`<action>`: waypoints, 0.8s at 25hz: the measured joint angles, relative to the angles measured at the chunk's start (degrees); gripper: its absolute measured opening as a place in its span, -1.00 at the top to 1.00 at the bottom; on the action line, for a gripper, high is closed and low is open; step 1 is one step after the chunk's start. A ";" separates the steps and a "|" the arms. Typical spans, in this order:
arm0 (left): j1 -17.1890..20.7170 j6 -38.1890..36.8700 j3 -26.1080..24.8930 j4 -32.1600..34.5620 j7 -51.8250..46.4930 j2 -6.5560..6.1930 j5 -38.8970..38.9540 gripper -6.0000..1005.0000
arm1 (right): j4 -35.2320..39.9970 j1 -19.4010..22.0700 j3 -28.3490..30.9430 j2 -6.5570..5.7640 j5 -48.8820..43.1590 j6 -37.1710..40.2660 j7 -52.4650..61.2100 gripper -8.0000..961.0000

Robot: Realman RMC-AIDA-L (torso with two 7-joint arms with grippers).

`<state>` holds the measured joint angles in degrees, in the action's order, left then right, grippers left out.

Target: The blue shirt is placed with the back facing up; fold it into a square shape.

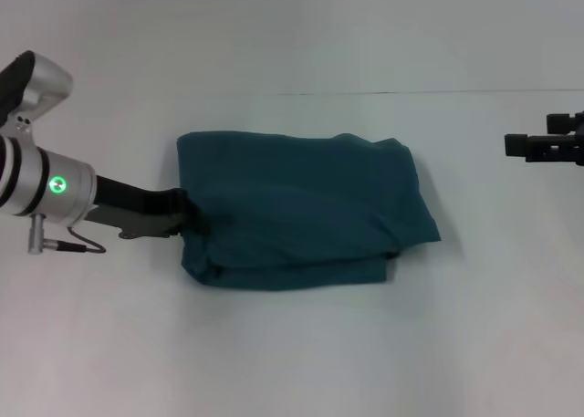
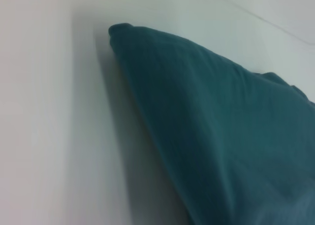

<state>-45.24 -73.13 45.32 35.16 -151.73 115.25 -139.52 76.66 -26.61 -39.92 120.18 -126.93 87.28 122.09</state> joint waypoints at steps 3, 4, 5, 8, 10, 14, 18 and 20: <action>0.09 -0.12 -0.14 0.10 2.71 0.01 -0.17 0.68 | -0.42 -0.16 -0.04 0.01 0.31 0.32 0.12 -0.97; 0.18 -0.13 -0.04 0.27 3.04 0.12 -0.58 0.68 | -0.67 -0.17 -0.05 0.02 0.41 0.33 0.11 -0.97; 0.38 -0.09 -0.02 0.58 2.98 0.23 -1.08 0.68 | -0.96 -0.12 -0.07 0.02 0.62 0.32 -0.01 -0.97; 2.37 -0.08 -0.74 4.14 2.23 0.85 -1.89 0.68 | -2.42 0.47 -0.16 -0.12 2.23 0.19 -1.21 -0.96; 4.54 -1.08 -0.97 8.39 2.69 1.20 -1.46 0.62 | -3.19 1.01 0.29 -0.20 3.46 0.05 -2.81 -0.97; 8.94 -5.49 -4.56 18.66 8.30 2.16 -0.60 0.45 | -3.68 2.31 1.23 -0.21 6.12 0.00 -6.32 -0.97; 12.64 -18.29 -12.86 23.95 22.88 2.56 7.31 0.13 | -5.39 4.62 0.19 -0.10 10.59 1.89 -14.58 -0.97; 13.60 -22.68 -15.21 23.51 27.99 2.50 9.98 -0.17 | -6.83 5.63 -0.78 -0.06 11.82 5.27 -19.13 -0.97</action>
<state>-31.64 -95.81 30.11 58.67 -123.73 117.75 -129.54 69.83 -20.99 -40.70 120.12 -115.10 92.55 102.95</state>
